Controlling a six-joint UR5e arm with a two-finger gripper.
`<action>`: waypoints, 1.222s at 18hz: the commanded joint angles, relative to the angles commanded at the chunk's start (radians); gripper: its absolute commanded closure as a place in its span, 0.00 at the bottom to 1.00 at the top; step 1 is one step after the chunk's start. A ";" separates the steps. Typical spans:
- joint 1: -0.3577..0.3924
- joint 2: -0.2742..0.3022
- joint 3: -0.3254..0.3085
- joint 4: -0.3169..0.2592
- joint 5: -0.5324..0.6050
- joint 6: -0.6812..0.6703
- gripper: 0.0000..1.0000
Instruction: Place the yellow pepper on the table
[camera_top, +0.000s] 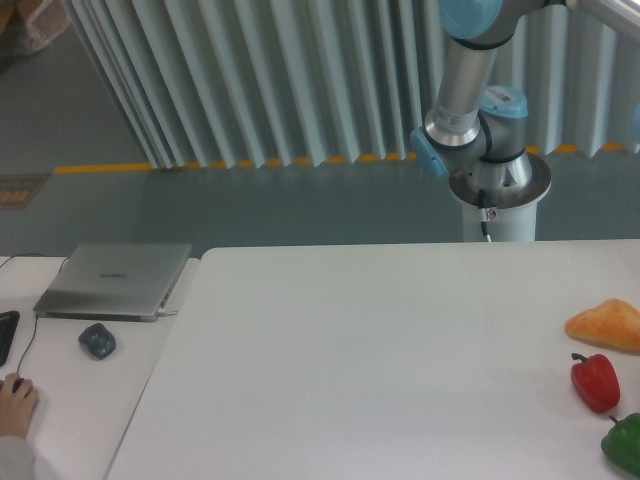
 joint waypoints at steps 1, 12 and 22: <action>0.006 -0.002 0.006 0.000 0.003 0.000 0.00; -0.020 -0.018 0.020 0.011 -0.080 0.017 0.00; 0.000 -0.057 0.061 0.040 -0.043 0.078 0.00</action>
